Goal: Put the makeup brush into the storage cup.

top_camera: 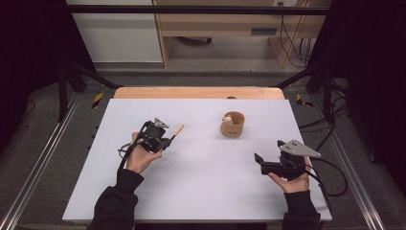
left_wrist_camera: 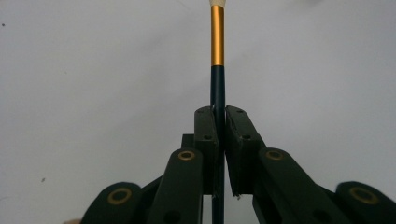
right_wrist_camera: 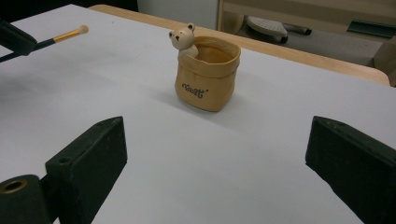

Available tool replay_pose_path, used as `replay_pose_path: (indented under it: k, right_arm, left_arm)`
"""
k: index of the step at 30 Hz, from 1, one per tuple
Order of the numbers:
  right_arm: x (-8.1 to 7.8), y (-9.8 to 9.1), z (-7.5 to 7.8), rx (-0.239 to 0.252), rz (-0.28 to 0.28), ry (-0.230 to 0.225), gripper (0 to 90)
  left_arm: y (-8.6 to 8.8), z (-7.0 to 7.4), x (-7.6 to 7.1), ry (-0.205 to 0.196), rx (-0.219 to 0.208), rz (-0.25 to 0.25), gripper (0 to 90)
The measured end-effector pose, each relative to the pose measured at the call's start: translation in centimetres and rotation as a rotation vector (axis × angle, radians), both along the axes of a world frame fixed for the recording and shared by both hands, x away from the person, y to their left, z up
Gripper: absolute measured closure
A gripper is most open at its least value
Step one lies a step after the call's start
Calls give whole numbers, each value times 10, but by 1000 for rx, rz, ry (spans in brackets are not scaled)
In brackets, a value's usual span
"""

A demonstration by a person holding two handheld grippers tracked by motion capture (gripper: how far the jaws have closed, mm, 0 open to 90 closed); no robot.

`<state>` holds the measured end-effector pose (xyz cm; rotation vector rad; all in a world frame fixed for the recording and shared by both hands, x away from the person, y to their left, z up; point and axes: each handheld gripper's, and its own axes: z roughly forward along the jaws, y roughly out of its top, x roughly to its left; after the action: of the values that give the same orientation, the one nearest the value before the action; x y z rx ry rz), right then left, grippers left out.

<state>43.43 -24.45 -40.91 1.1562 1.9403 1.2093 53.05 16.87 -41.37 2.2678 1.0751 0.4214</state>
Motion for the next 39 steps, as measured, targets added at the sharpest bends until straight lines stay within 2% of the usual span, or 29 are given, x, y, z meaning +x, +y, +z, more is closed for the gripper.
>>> replay_pose_path:
  k: [10, 12, 20, 22, 24, 30, 35, 39]
  right_arm:
    - [0, 1, -1, 7, 5, -3, 56]
    - [0, 1, -1, 11, 4, -3, 56]
    - [0, 2, 0, 16, 9, -4, 60]
    - [-1, 3, 0, 30, 12, -4, 61]
    - [-1, 4, 1, 30, 15, -6, 61]
    - [-2, 9, 3, 34, 29, -10, 67]
    - [-3, 13, 5, 67, 37, -5, 76]
    - [-5, 16, 8, 82, 44, -16, 78]
  left_arm:
    - [4, 5, -27, -88, -80, -24, 831]
    - [4, 6, -33, -111, -109, -25, 832]
    - [6, 9, -54, -164, -170, -41, 831]
    - [7, 8, -59, -180, -187, -41, 831]
    - [8, 8, -62, -192, -187, -38, 831]
    - [12, 10, -73, -231, -234, -22, 831]
    - [12, 11, -79, -256, -269, -15, 831]
    - [10, 13, -84, -281, -278, -15, 831]
